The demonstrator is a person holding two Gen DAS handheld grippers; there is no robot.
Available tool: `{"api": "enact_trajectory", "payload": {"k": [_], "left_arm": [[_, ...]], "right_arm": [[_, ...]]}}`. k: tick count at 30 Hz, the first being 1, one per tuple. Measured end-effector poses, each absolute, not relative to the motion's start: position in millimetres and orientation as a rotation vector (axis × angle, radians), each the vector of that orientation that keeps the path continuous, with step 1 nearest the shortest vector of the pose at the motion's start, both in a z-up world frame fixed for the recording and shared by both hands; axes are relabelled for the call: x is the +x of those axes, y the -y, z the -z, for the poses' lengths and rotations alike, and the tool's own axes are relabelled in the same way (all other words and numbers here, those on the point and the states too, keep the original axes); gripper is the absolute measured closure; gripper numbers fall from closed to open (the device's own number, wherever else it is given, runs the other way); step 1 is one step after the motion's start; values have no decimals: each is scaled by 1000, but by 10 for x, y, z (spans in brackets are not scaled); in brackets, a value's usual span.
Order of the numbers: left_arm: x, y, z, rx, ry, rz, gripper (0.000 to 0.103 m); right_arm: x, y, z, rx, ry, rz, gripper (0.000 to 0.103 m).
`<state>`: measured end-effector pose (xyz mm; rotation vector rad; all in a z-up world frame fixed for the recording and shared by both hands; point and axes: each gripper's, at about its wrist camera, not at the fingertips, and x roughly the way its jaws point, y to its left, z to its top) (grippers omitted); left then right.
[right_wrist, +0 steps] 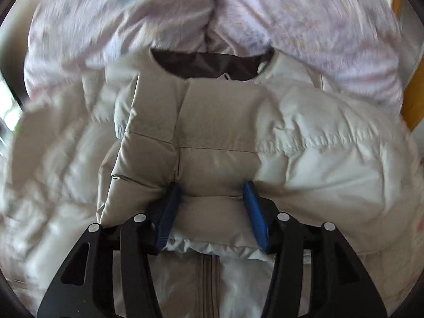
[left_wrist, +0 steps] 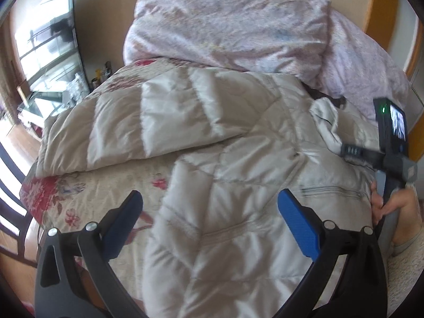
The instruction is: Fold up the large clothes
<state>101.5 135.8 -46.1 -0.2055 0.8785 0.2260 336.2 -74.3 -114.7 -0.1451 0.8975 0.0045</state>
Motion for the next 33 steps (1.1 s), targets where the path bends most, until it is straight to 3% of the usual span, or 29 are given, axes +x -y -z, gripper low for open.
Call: {"api": "enact_trajectory", "payload": {"k": [16,20,25,31,33], "left_arm": [[952,-3015,756,-739,-892,-379,3],[908,-3231,855,-847,-867,-418,9],[875,-3443,939,-938,-830,-460,25],[809,-3702,993,-1040,-777,-519,53],[783,-3764,1020,-1063,-771,-537,75]], "right_arm": [[3326,811,1135,-98,-895,-45,48],[3325,829,1139,-89,-892,-51,47],[3322,831,1141,-83,-889,-53,47],[3315,829,1141,-81,-886,-53,47],[3312,831,1140,-81,-884,-53,47]]}}
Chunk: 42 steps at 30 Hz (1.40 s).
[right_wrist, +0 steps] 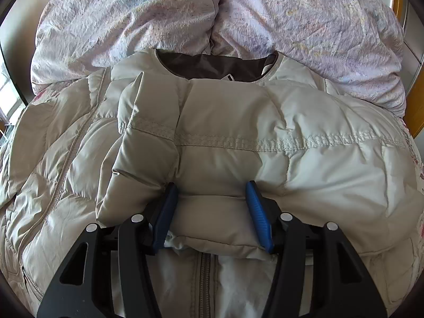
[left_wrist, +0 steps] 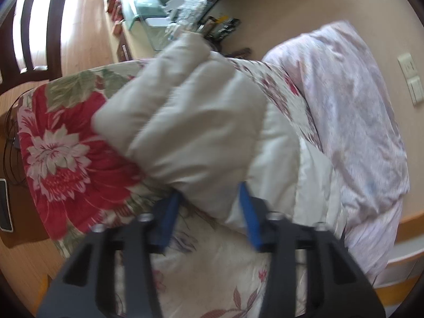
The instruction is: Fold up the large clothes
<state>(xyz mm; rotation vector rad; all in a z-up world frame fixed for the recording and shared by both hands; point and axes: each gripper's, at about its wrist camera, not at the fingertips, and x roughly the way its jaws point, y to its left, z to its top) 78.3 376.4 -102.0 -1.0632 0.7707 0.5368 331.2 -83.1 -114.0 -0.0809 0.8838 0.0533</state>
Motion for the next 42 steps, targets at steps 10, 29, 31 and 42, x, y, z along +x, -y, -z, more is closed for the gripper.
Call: {"api": "enact_trajectory", "payload": {"k": [10,29,31,42], "left_arm": [[937,-3670,495,-868,-709,-498,99],[1666,-1164,-1028,-408,-578,168,100],[1710,-822,-997,-370,-596,231,100],[2074,620,-319,-166,-784,375,99]], "right_arm": [[3300,800,1134,-112,-869,-44,47],[2993,1408,682,71,-857,-117,31],[2885,1591,586,78,-826,-85,30],[2620,2378,472,183,-785,38,30]]}}
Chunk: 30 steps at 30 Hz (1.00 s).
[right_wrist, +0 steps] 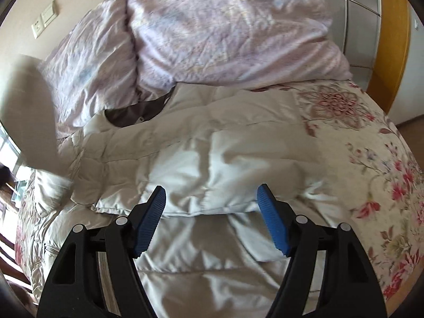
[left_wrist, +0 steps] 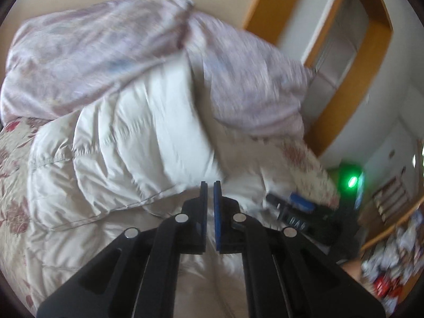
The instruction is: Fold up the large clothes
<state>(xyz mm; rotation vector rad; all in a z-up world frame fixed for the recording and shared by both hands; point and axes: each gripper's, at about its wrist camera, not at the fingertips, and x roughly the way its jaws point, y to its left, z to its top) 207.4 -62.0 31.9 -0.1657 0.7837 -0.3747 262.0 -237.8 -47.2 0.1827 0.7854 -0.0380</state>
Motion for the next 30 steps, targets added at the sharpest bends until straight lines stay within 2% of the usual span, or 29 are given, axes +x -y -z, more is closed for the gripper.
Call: {"api": "enact_trajectory", "payload": {"k": [4,6,10,12,16,18,20,22,24,30], "left_arm": [[2060,786,-61,-136,-856,399,86],[1989,684,-33,-145,-854,382,66],[1902,365,-81,-129,-808,279,52],[1872,154,-105,-120,-797,217,45],[1790,-219,-77,-105,-804,112,41],[1750,-388,-49,-103,-808,79,35],[1707,-538,-28,-106,-809,51,31],[1661,-643,-18,-108,-807,34,26],[1606,-764,-3,-107,-797,10,20],[1533,-1020,122,-122,-823,-31,18]], "right_arm": [[2552,2487,409,219,-764,22,31],[2568,2480,385,247,-763,-26,34],[2800,2330,433,360,-827,-187,47],[3007,2201,506,412,-869,-239,49],[3358,2039,714,514,-945,-251,49],[3521,1984,837,579,-972,-251,56],[3611,1945,895,607,-966,-253,79],[3591,1926,899,622,-935,-247,91],[3448,1952,799,608,-870,-259,94],[2969,2017,581,522,-792,-208,95]]}}
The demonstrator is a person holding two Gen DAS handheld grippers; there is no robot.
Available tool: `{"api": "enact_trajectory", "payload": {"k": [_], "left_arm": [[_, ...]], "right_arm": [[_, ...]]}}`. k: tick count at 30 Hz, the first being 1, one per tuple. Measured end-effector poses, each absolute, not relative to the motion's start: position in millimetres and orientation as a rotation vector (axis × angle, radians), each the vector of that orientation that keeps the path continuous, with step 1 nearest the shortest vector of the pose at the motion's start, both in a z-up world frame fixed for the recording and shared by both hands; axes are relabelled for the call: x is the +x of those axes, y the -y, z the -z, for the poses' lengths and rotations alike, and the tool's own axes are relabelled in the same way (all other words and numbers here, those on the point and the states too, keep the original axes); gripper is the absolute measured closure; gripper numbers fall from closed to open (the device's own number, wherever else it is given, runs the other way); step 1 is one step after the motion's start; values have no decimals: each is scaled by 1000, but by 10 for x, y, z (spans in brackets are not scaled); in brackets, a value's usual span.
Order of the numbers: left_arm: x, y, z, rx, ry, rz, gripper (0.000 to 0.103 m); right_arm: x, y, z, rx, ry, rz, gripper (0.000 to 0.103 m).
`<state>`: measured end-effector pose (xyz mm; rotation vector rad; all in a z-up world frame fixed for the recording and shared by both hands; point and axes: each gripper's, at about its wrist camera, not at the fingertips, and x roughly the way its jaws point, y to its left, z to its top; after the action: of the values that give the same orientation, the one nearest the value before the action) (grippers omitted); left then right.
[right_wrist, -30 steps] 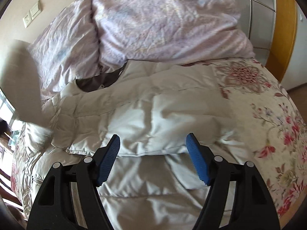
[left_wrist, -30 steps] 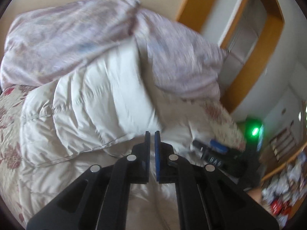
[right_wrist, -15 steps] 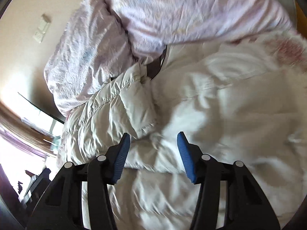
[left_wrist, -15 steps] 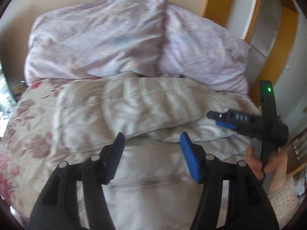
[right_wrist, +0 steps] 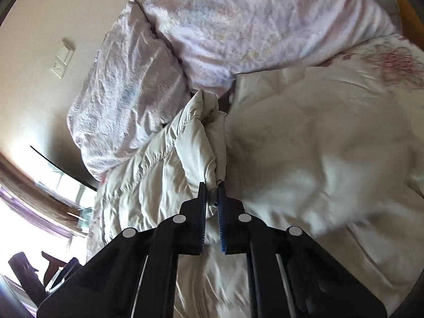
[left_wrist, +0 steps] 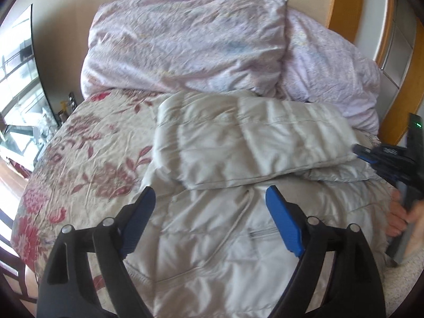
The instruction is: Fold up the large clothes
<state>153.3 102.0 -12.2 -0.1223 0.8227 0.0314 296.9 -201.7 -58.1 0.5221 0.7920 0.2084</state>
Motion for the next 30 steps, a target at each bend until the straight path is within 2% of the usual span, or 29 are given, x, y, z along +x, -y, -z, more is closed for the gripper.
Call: {"api": "enact_trajectory", "payload": {"k": [7,11,15,22,24,25,27,30], "left_arm": [[1437,-1210,268,-115,-854,-63,18],[1409,-1246,319,-79,-865,-79,18],[1439,-1198,371,-45,-881,-82,18],[1505,-1018,463,18,-897,-84,14],[1525,-983,491,40,-902,-91,14],[1533,-982,500,44,-903,-91,14],[1554,-987,522,46,-911,-92,14],[1570,-1006,544,43,-919,-96,14]], "right_arm": [[2919,1960,893,417,-909,-102,93],[2834,1947,658,339,-821,-37,81],[2796,1935,470,299,-724,-52,81],[3117,1550,575,226,-796,-186,81],[3275,1523,724,213,-864,-154,85],[3350,1545,860,207,-913,-123,93],[3458,1647,1082,240,-956,-105,96],[3484,1696,1132,272,-964,-107,97]]}}
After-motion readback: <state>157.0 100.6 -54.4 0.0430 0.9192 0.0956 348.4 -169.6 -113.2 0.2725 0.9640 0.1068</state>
